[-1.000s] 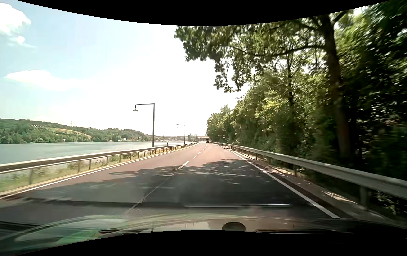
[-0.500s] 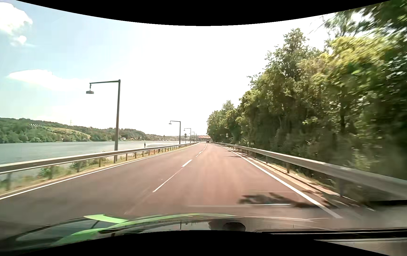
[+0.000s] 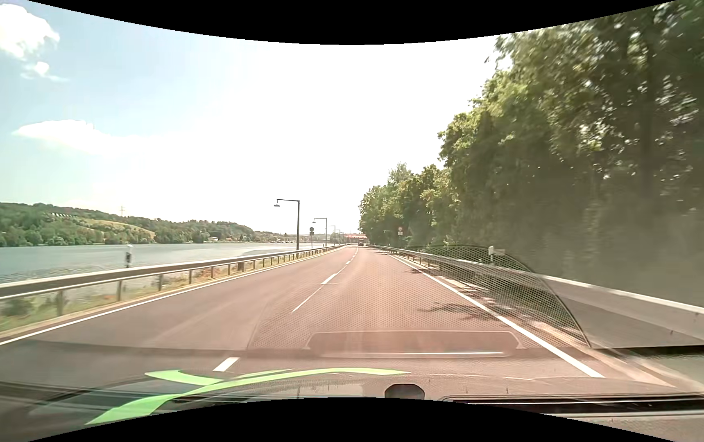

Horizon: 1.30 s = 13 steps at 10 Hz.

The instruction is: Follow the waypoints while adhering to traffic rules and regulations

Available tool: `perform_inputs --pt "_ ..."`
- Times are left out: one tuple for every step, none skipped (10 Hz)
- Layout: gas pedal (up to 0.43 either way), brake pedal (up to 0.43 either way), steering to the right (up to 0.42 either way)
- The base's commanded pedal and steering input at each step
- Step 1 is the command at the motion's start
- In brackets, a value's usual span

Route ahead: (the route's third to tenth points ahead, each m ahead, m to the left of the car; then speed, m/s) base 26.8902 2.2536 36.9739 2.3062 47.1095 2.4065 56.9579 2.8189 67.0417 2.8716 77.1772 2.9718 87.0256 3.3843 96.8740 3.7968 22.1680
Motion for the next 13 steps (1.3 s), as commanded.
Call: perform_inputs --pt "0.189 0.0 -0.005" --pt "0.197 0.0 -0.005" --pt "0.197 0.0 -0.005" --pt "0.209 0.0 -0.005" --pt "0.209 0.0 -0.005" --pt "0.209 0.0 -0.004" --pt "0.209 0.0 -0.004" --pt "0.197 0.0 -0.004" --pt "0.197 0.0 -0.003" --pt "0.197 0.0 -0.003" --pt "0.197 0.0 -0.003" --pt "0.177 0.0 -0.003" --pt "0.177 0.0 -0.003"
